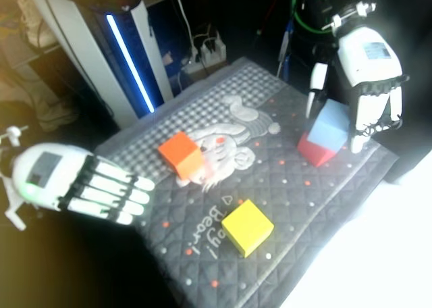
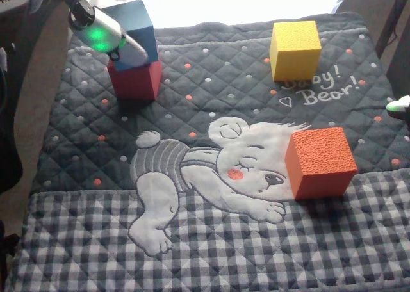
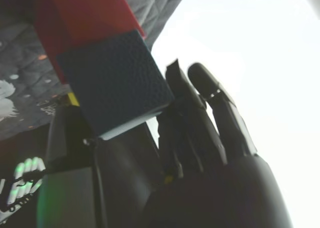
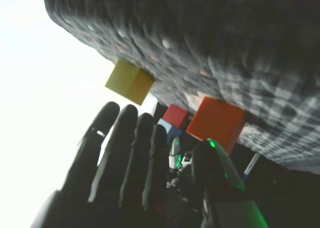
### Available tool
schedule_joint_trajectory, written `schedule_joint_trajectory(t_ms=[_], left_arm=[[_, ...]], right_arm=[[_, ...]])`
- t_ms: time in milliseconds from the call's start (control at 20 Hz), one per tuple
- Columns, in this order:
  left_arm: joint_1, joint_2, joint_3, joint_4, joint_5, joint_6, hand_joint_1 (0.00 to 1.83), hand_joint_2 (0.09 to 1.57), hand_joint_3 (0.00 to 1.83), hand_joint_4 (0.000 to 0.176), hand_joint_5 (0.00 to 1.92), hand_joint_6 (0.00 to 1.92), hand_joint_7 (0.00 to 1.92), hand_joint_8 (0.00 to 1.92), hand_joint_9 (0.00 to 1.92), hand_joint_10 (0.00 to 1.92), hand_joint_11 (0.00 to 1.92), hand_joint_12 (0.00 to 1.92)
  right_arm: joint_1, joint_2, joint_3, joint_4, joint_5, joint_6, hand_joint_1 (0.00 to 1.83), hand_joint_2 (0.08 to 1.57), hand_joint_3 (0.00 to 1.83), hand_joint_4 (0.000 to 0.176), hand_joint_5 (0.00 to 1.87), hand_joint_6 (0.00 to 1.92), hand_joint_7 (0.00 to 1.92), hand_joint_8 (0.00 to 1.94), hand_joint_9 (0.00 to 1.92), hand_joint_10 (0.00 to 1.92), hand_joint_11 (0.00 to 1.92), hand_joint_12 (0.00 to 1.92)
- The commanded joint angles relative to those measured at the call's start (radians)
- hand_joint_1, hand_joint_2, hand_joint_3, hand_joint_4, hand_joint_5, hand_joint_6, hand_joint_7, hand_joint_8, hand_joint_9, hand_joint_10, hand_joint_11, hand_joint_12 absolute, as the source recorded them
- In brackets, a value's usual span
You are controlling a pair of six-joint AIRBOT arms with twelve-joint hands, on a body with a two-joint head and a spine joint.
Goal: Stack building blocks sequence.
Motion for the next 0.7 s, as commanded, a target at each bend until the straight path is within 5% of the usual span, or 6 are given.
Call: schedule_joint_trajectory(t_ms=[0,50,150,250,400,650], left_arm=[[-0.011,0.007,-0.003,-0.003,-0.118,0.001,0.64,0.83,0.00,0.176,0.05,0.01,0.02,0.01,0.05,0.01,0.00,0.38],[-0.013,0.016,-0.014,-0.005,-0.127,0.013,0.64,0.83,0.00,0.176,0.05,0.01,0.02,0.01,0.05,0.01,0.00,0.38],[-0.018,0.043,-0.057,-0.086,-0.146,0.128,0.65,0.82,0.00,0.176,0.00,0.00,0.00,0.00,0.00,0.00,0.00,0.02],[-0.009,0.082,-0.111,-0.164,-0.196,0.220,0.60,0.82,0.00,0.176,0.00,0.00,0.00,0.00,0.00,0.00,0.00,0.00],[0.045,0.164,-0.198,-0.231,-0.329,0.228,0.54,0.82,0.00,0.176,0.00,0.00,0.00,0.00,0.00,0.00,0.00,0.00],[0.297,0.403,-0.441,-0.380,-0.685,0.228,0.65,0.81,0.00,0.176,0.00,0.00,0.00,0.00,0.00,0.00,0.00,0.00]], right_arm=[[0.005,0.005,0.005,0.022,0.119,0.005,0.80,1.34,0.00,0.000,0.50,0.00,0.56,0.00,0.52,0.00,0.12,0.95],[0.005,0.005,0.004,0.022,0.119,0.007,0.80,1.34,0.00,0.000,0.50,0.00,0.56,0.00,0.52,0.00,0.12,0.95],[0.005,0.005,0.004,0.022,0.119,0.010,0.76,1.34,0.00,0.000,0.51,0.00,0.57,0.00,0.52,0.00,0.12,0.95],[0.006,0.005,0.004,0.022,0.120,0.018,0.79,1.33,0.00,0.000,0.52,0.01,0.56,0.00,0.51,0.00,0.11,0.94],[0.012,0.012,0.002,-0.003,0.146,0.045,0.78,1.33,0.00,0.000,0.51,0.00,0.56,0.00,0.50,0.00,0.14,0.85],[0.115,0.042,-0.012,-0.103,0.196,0.048,0.83,1.34,0.00,0.000,0.52,0.00,0.55,0.00,0.53,0.01,0.31,0.56]])
